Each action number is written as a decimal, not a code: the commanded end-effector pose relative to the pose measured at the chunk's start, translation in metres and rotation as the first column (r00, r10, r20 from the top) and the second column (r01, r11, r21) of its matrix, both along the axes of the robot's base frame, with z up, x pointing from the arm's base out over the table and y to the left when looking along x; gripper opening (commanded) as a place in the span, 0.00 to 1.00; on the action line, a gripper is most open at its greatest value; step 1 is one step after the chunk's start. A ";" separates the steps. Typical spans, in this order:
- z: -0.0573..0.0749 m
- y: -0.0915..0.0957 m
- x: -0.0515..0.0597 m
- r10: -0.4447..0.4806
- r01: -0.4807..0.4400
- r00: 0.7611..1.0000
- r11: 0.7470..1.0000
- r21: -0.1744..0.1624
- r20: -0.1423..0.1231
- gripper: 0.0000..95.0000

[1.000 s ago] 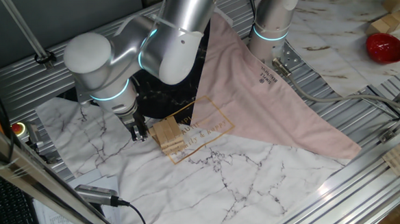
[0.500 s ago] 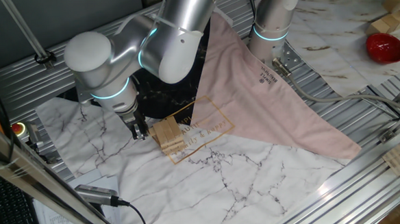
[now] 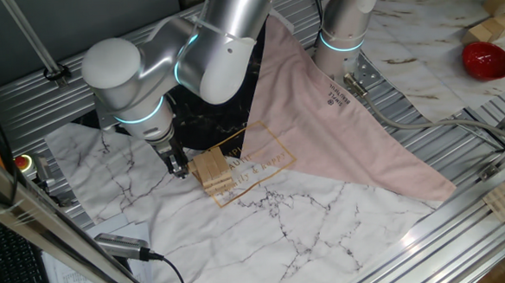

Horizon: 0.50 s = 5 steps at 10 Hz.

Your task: Play Jenga

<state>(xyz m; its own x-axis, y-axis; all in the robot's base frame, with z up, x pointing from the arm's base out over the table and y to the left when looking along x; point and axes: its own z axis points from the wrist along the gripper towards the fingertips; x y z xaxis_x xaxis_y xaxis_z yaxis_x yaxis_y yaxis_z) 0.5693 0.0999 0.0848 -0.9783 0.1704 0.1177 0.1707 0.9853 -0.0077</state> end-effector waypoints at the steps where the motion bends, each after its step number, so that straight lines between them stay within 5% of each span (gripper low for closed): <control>1: -0.002 -0.002 -0.002 0.008 -0.008 1.000 1.000 0.000 0.004 0.40; 5: -0.008 -0.006 -0.005 0.023 -0.023 1.000 1.000 0.002 0.005 0.40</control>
